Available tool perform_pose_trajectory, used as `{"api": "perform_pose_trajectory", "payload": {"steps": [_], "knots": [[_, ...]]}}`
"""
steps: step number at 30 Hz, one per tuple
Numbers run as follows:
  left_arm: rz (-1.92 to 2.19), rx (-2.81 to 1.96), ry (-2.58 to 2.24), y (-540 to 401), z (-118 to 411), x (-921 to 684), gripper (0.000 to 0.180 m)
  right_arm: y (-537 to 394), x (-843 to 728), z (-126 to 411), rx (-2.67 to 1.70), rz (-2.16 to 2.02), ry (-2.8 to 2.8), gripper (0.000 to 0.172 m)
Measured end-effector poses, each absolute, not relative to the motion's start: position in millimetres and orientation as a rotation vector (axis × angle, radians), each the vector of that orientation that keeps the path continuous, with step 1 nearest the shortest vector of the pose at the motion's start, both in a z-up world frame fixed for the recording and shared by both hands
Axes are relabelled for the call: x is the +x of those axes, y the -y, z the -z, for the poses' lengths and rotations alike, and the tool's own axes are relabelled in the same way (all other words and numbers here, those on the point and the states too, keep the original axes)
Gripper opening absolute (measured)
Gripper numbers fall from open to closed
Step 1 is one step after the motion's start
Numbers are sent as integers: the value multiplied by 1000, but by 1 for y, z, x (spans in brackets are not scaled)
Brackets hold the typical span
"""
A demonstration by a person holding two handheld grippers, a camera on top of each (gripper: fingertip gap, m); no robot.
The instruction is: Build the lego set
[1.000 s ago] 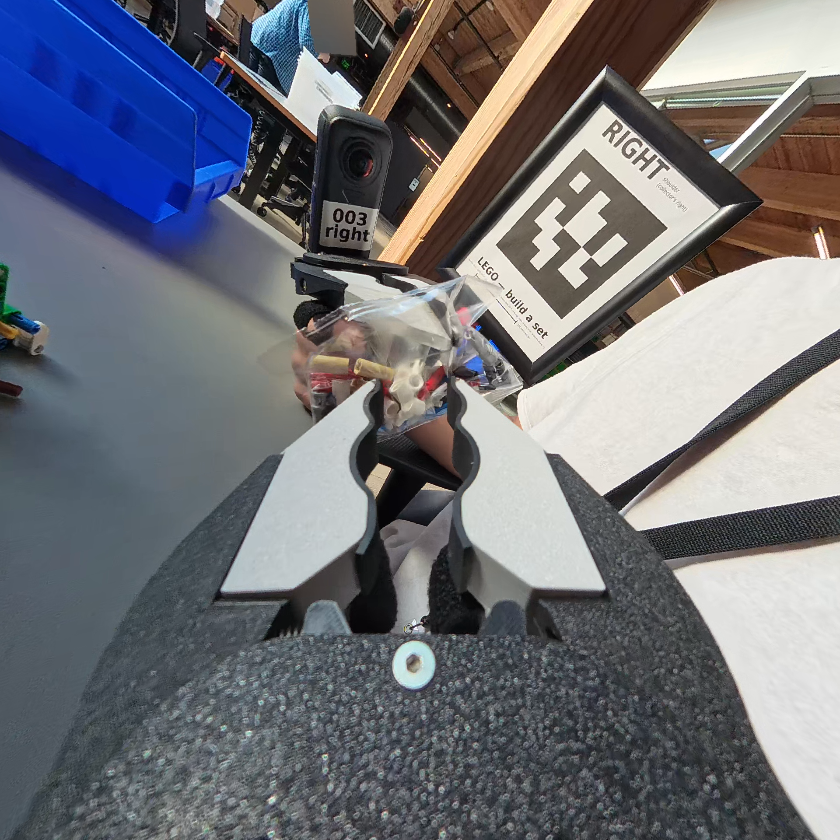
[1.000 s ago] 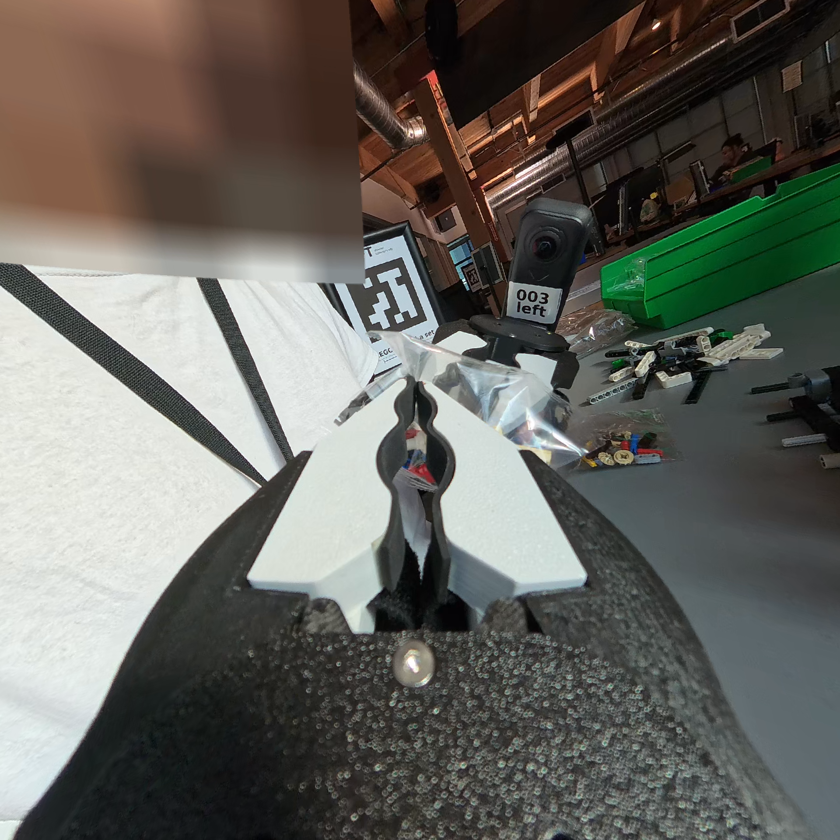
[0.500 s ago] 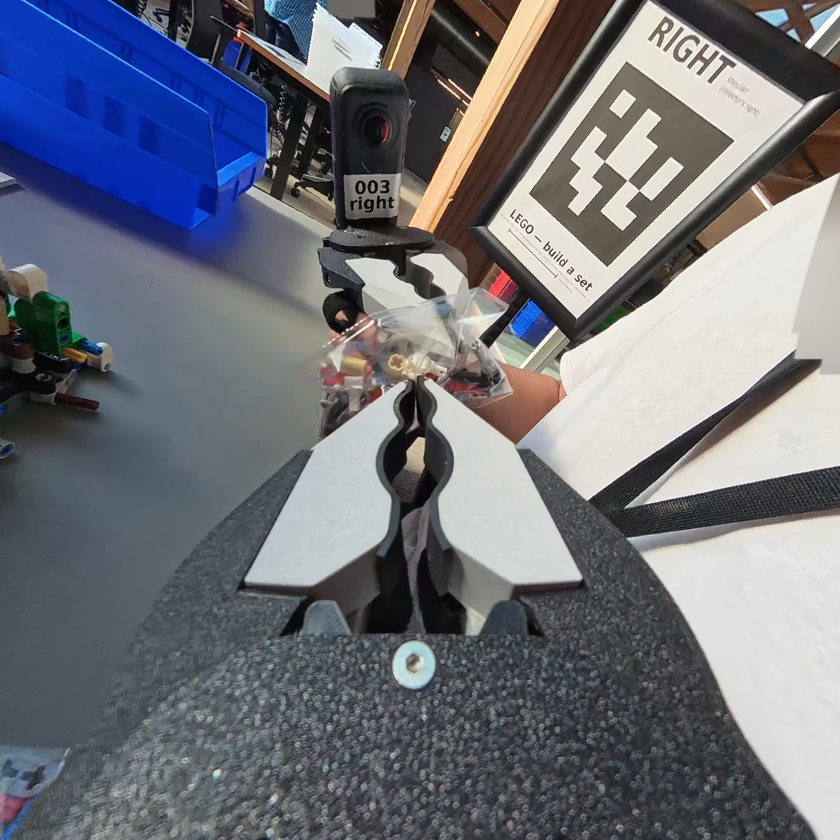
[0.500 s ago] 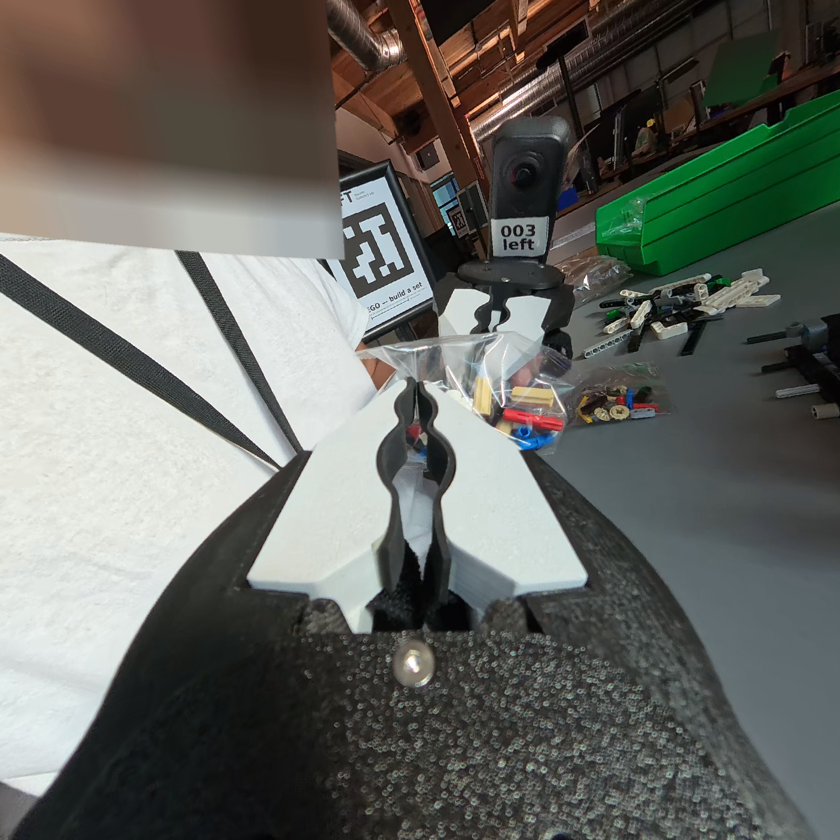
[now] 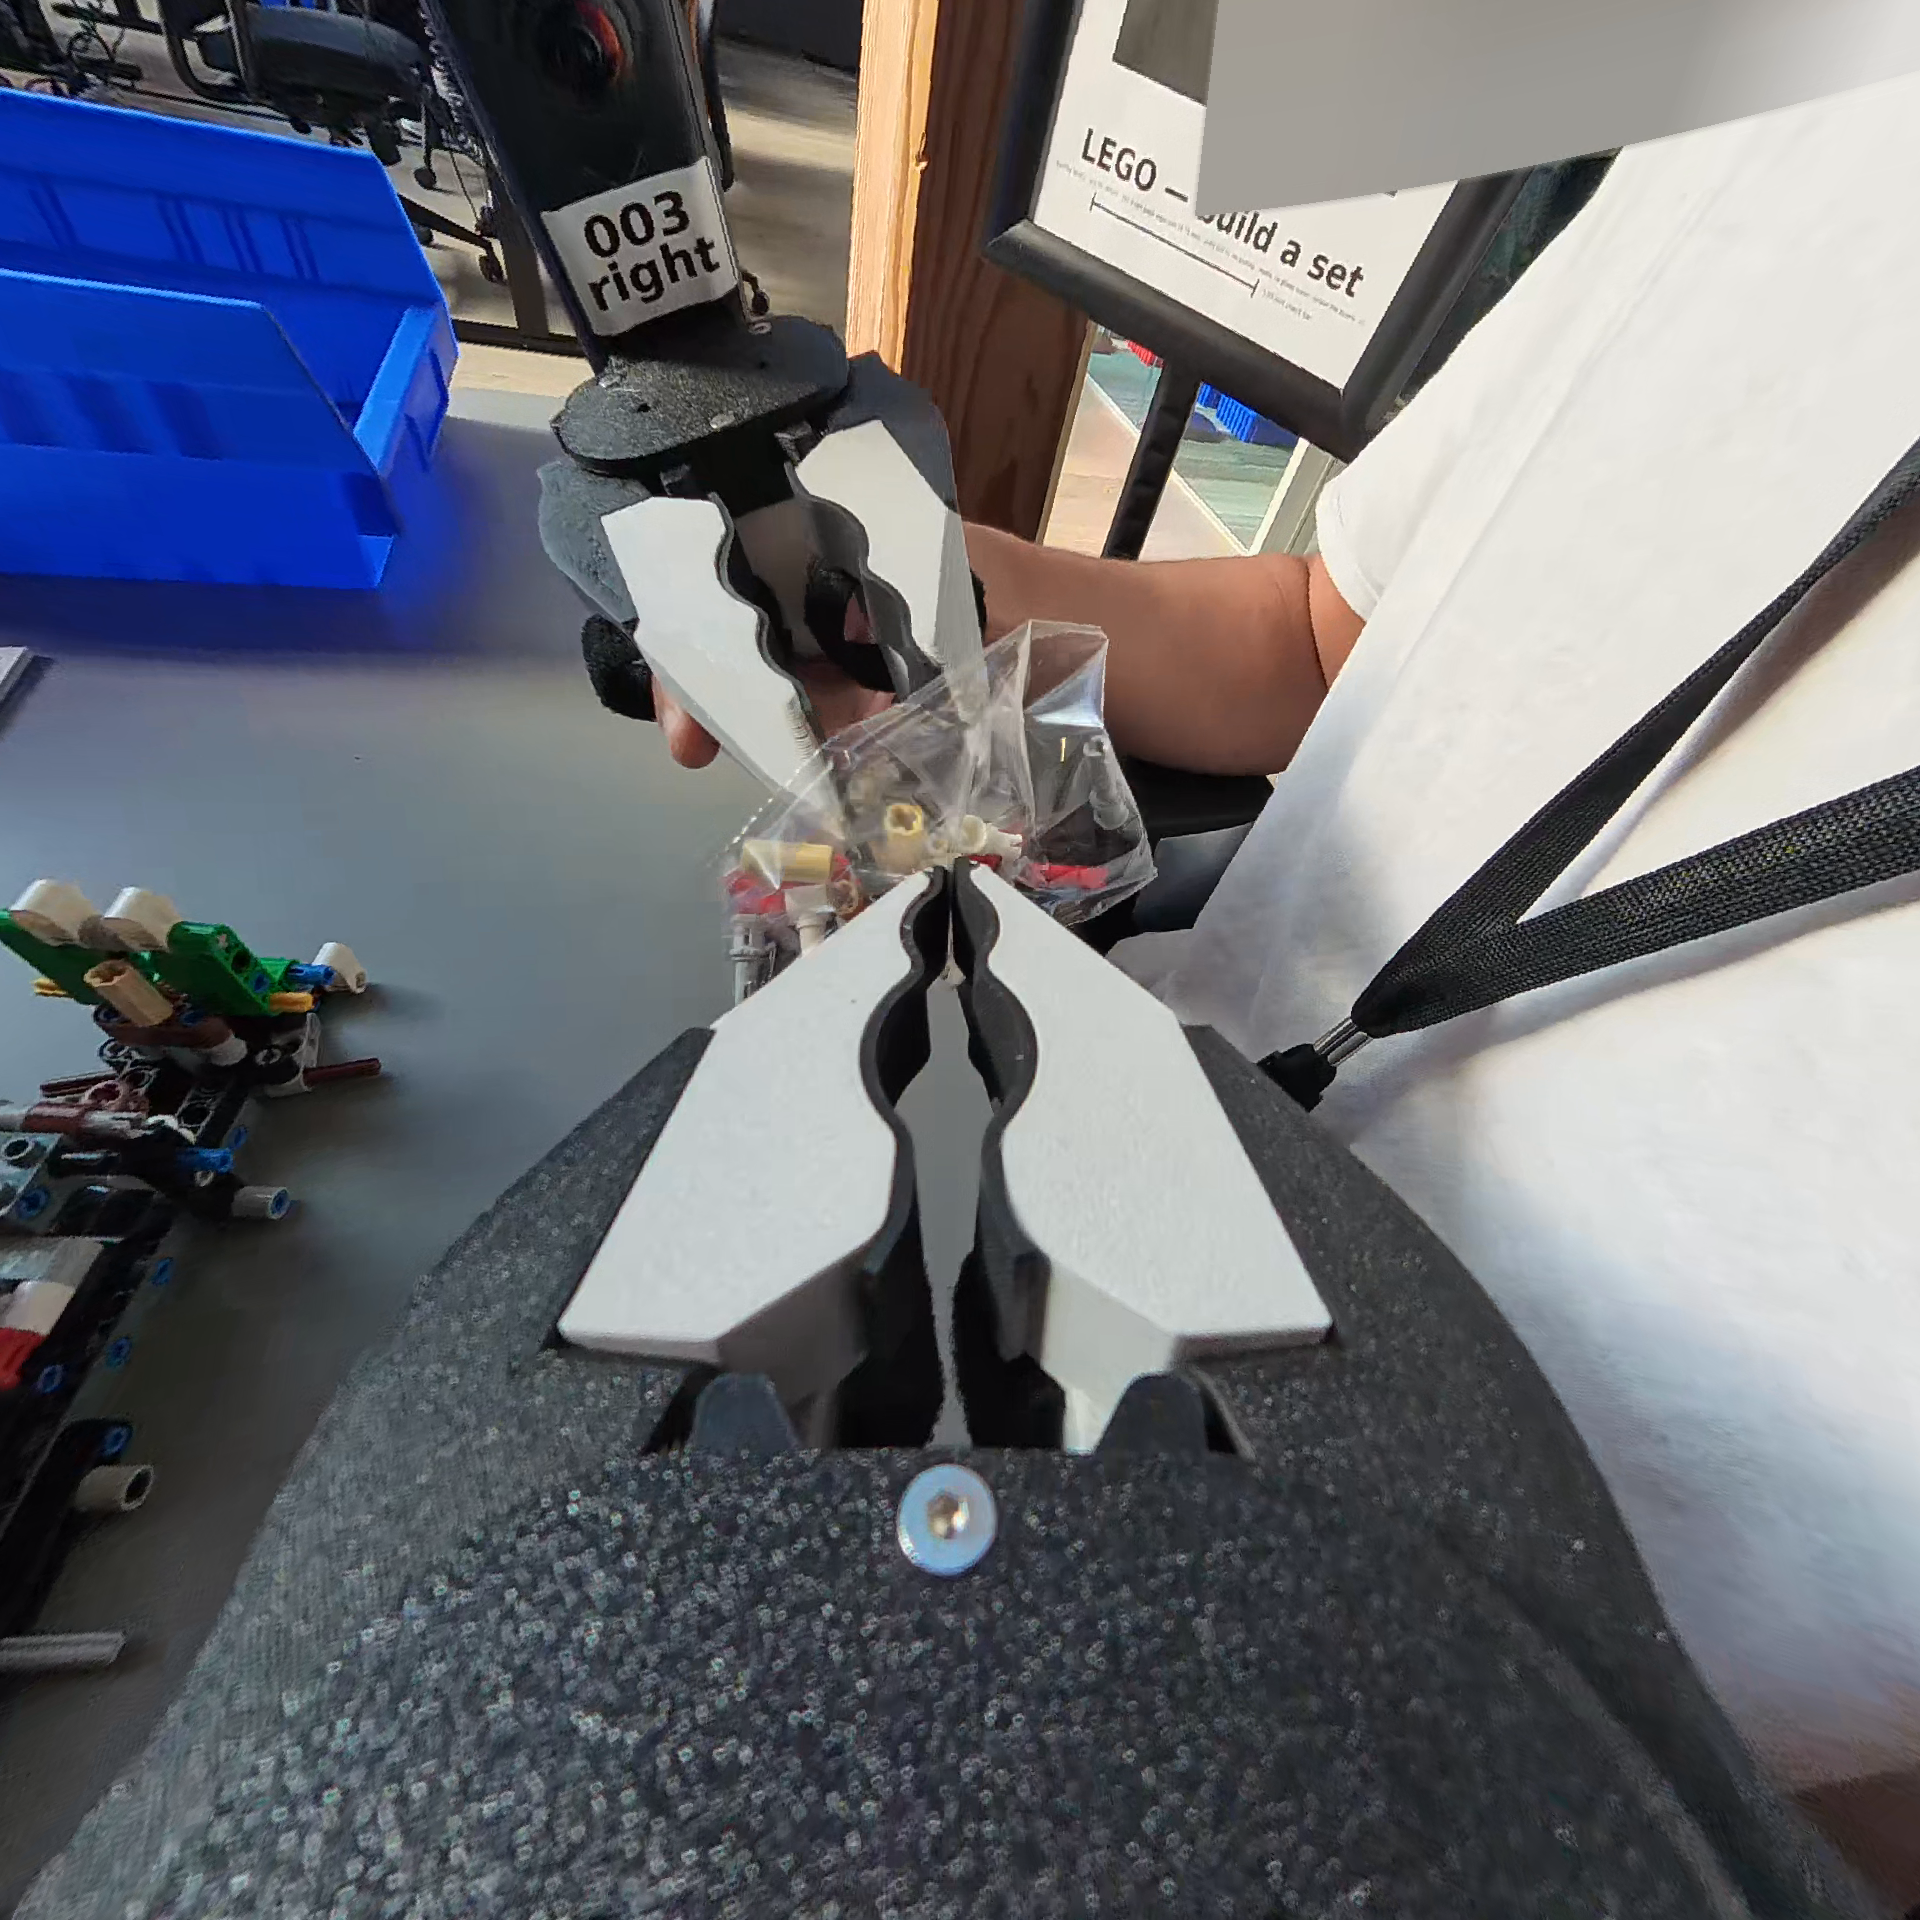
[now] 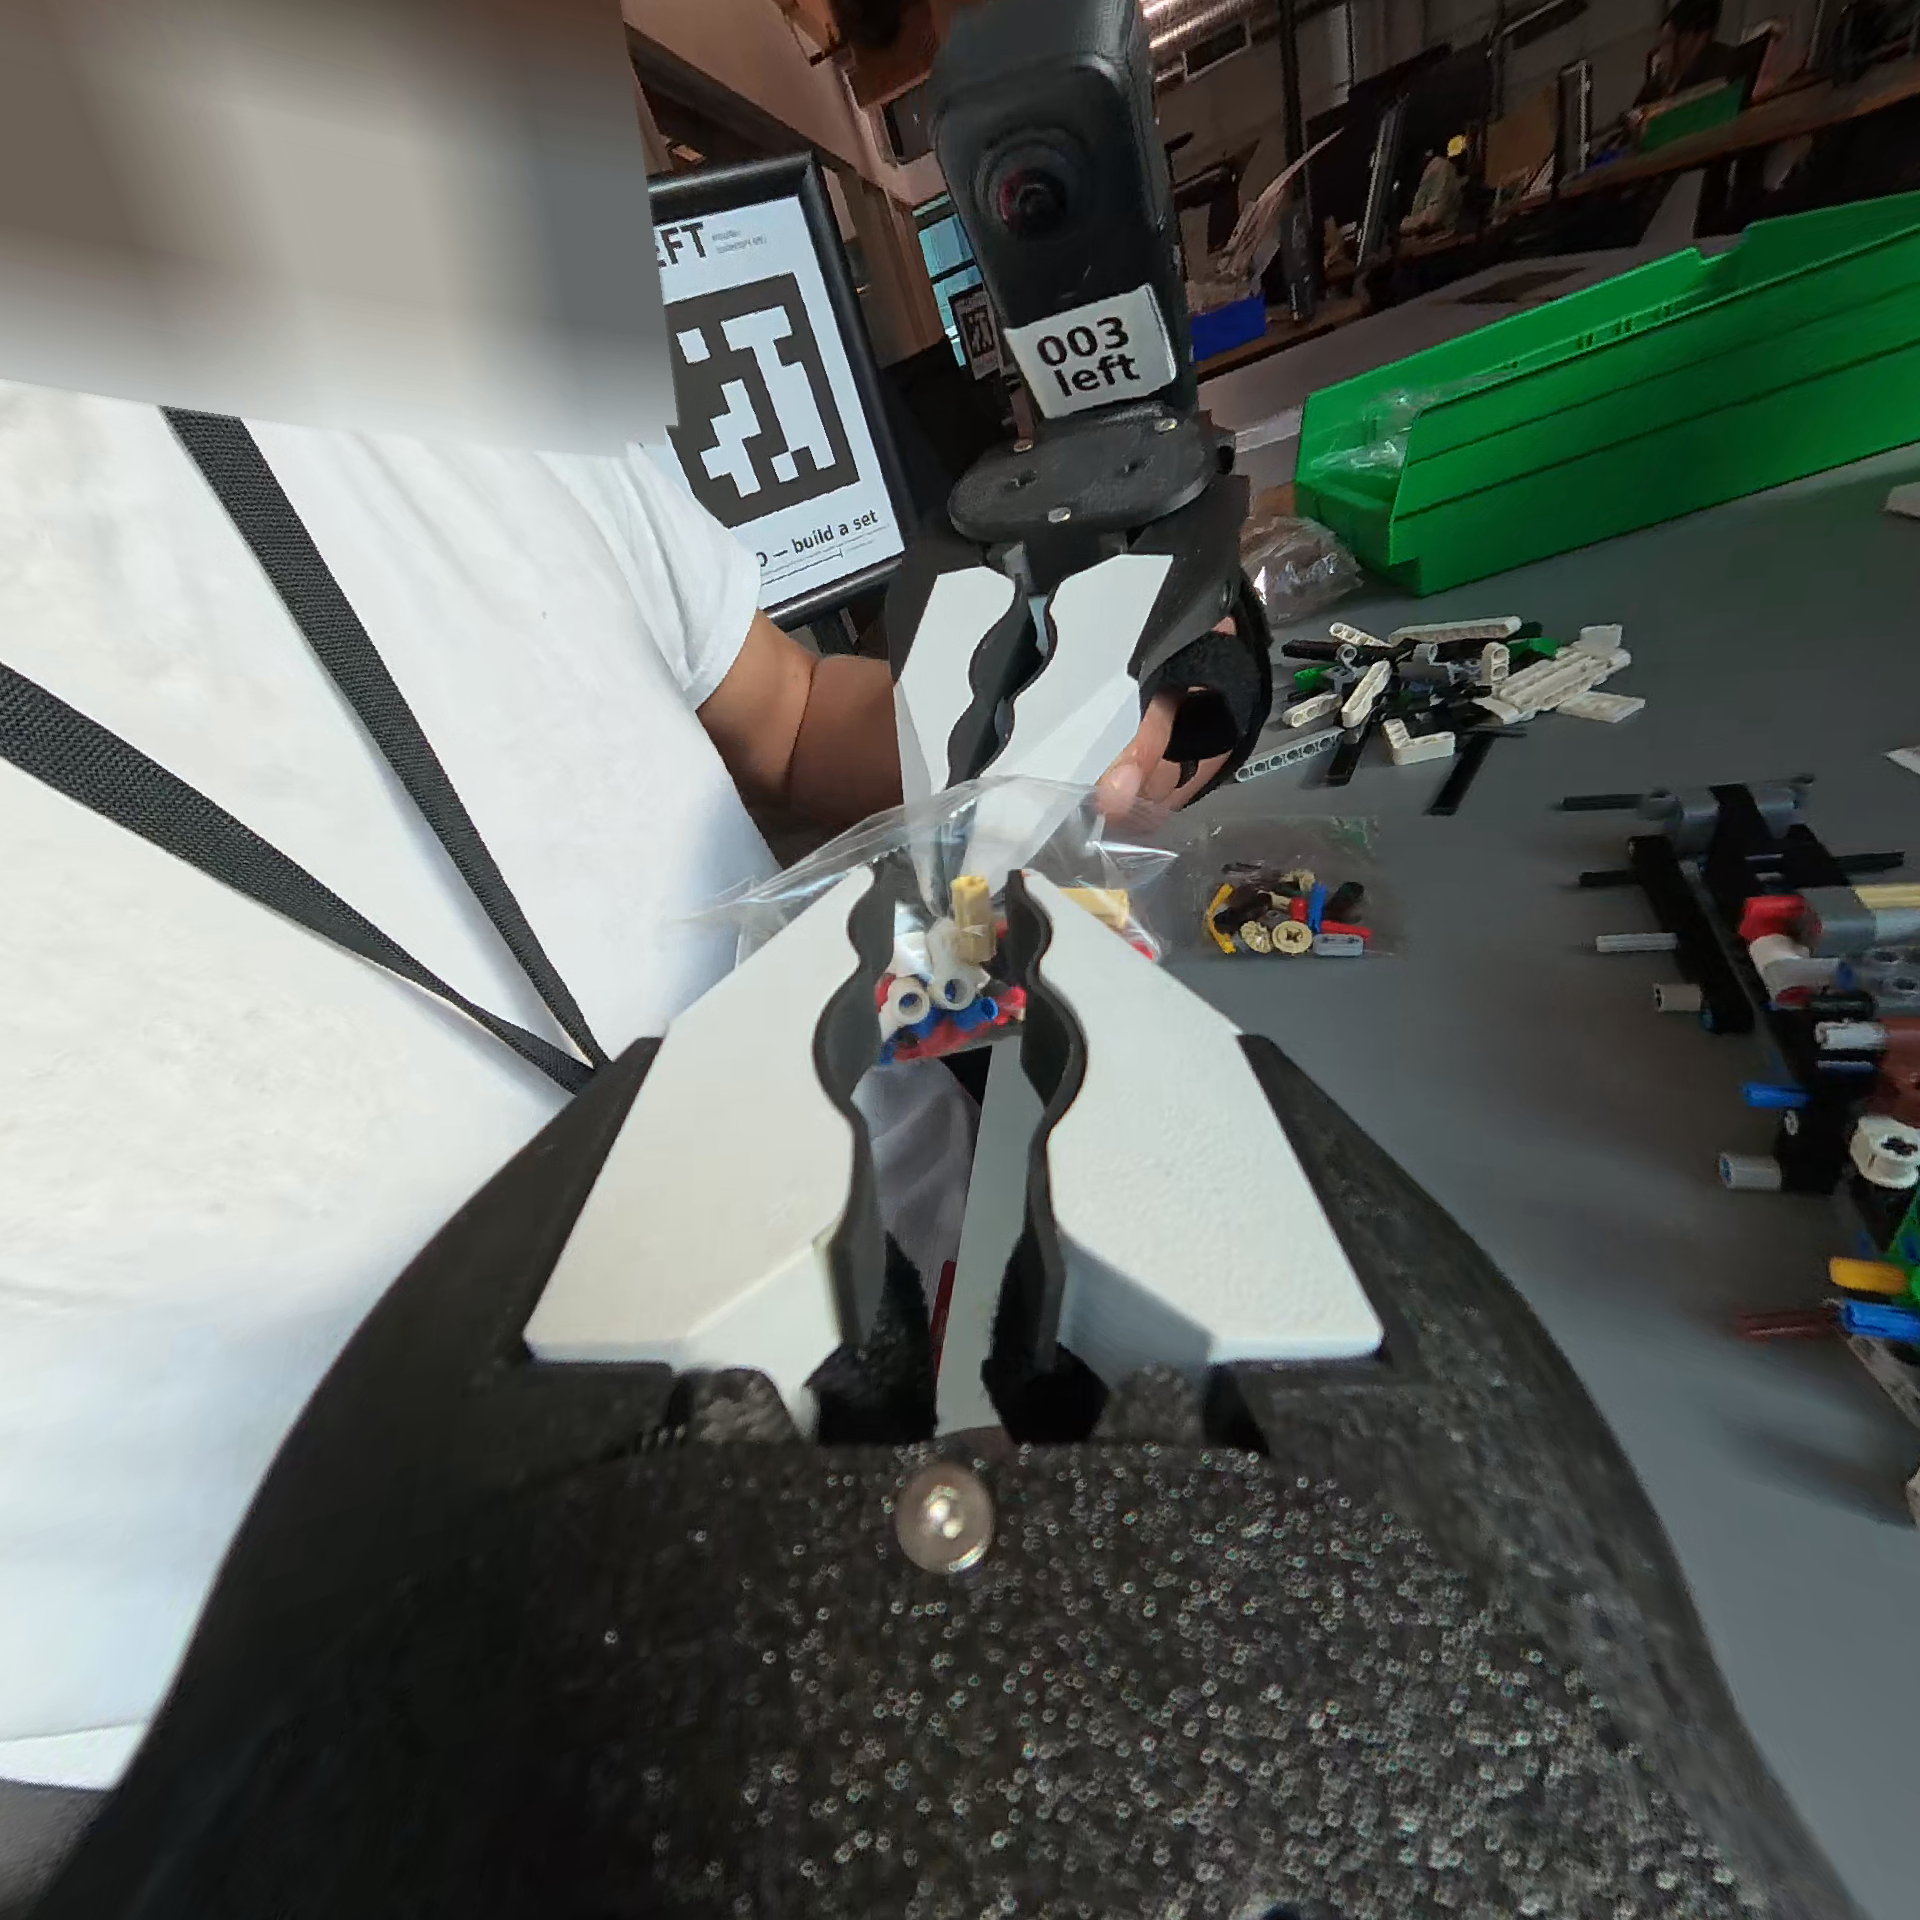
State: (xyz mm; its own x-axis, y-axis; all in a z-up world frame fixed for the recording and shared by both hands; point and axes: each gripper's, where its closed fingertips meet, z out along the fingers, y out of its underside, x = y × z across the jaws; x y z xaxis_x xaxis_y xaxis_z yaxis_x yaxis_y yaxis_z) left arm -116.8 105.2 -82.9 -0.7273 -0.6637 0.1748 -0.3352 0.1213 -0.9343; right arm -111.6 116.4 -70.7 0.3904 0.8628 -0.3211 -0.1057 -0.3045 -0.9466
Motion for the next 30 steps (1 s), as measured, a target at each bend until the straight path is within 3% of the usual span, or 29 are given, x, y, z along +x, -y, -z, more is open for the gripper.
{"api": "perform_pose_trajectory", "payload": {"steps": [5,10,30], "knots": [[1636,-985,-2161,-103,87,-112,0,-112,-116,72,-1563,-1070,724,16],[1597,-1030,-2207,-104,96,-107,0,-113,-117,80,-1616,-1010,754,0],[1469,-934,-2324,-124,123,-116,0,-111,-88,117,-1796,-796,822,0]]}}
